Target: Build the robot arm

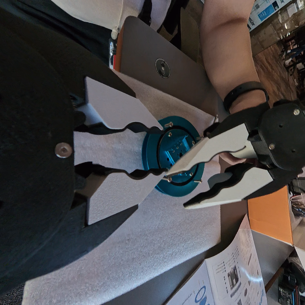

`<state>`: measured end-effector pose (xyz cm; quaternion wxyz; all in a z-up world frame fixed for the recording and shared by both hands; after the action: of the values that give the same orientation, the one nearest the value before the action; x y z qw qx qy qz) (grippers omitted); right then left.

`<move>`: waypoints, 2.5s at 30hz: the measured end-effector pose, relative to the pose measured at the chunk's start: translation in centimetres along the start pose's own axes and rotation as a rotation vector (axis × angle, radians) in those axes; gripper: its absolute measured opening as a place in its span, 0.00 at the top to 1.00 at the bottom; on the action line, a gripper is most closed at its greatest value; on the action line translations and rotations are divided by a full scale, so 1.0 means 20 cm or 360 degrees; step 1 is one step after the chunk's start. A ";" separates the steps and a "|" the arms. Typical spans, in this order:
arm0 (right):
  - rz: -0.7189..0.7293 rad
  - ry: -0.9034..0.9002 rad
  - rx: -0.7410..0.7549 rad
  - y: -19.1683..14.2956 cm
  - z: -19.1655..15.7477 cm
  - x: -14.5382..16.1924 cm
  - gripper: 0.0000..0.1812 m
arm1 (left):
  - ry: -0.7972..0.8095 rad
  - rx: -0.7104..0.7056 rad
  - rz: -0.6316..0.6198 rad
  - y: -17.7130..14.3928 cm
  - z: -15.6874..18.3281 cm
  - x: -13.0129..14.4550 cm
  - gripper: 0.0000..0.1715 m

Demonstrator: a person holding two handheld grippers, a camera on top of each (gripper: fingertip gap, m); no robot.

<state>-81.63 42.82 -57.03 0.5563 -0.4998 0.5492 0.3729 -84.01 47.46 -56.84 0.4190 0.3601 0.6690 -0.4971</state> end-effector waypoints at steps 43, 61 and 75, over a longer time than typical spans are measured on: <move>0.0291 0.0197 0.0252 -0.04 0.05 0.07 0.85 | 0.0407 0.0566 -0.0938 0.07 0.08 -0.03 0.90; -0.0223 -0.0450 0.0018 0.31 -0.19 -0.11 0.92 | -0.0493 -0.0554 0.0156 -0.61 0.22 0.12 0.86; -0.0956 -0.0784 -0.0468 0.47 -0.13 -0.07 0.98 | -0.0478 -0.0591 0.0164 -0.47 0.26 0.19 0.74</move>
<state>-91.54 42.53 -56.86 0.6778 -0.6078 0.1702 0.3770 -92.84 40.40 -57.81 0.5976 0.2325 0.6600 -0.3915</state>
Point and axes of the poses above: each gripper's, where its closed fingertips meet, y out along the fingers, x out of its underside, z = x × y across the jaws, the point moved 2 cm from there along -y, back along the fingers, and after that the axes turned 14 degrees about z, right-handed, at the moved point
